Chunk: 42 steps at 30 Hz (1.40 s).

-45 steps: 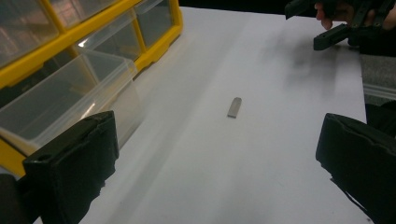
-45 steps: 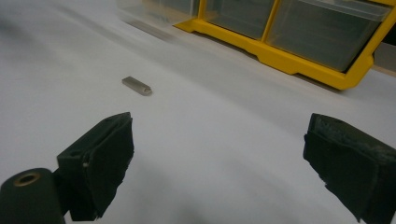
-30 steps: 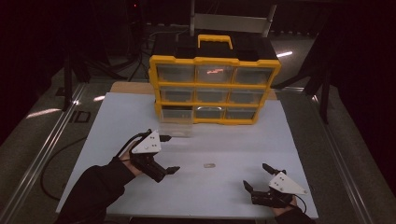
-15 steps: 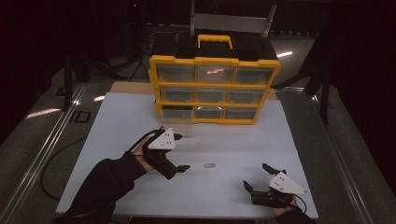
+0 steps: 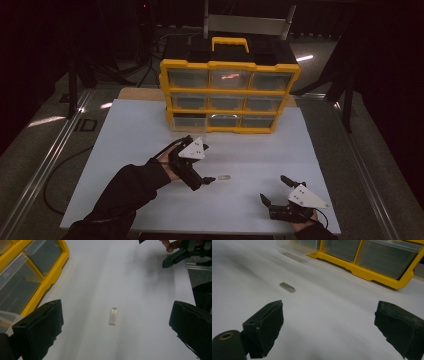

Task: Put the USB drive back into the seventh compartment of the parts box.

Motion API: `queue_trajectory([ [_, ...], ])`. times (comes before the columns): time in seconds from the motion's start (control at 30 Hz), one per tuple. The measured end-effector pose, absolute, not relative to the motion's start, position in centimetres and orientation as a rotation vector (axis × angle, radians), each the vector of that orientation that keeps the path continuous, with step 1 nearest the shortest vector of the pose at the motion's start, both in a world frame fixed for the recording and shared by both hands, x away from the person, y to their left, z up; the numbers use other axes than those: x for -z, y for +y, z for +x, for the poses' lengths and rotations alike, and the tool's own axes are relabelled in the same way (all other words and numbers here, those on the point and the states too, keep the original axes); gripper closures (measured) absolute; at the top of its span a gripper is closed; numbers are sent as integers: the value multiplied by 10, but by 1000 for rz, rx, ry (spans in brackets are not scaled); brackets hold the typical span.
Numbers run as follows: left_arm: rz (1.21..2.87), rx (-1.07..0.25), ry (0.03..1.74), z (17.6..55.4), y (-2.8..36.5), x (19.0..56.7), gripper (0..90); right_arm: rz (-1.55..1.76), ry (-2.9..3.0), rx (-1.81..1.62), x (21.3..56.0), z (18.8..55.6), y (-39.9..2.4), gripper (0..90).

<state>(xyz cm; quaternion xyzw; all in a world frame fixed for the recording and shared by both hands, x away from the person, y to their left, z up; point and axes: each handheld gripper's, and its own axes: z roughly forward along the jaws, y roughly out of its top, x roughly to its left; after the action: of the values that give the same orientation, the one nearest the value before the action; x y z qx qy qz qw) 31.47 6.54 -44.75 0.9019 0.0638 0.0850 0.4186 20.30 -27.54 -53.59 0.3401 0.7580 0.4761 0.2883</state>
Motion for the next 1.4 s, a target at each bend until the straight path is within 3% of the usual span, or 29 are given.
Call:
queue_trajectory([
  [0.67,2352,-182,100,324,26,469,1,899,2029,-1272,536,203,-275,88],
  [1.23,2509,-141,104,334,6,510,2,897,2035,-1275,537,203,-274,89],
  [1.4,2521,-138,121,337,3,516,52,897,2035,-1275,537,203,-274,89],
])
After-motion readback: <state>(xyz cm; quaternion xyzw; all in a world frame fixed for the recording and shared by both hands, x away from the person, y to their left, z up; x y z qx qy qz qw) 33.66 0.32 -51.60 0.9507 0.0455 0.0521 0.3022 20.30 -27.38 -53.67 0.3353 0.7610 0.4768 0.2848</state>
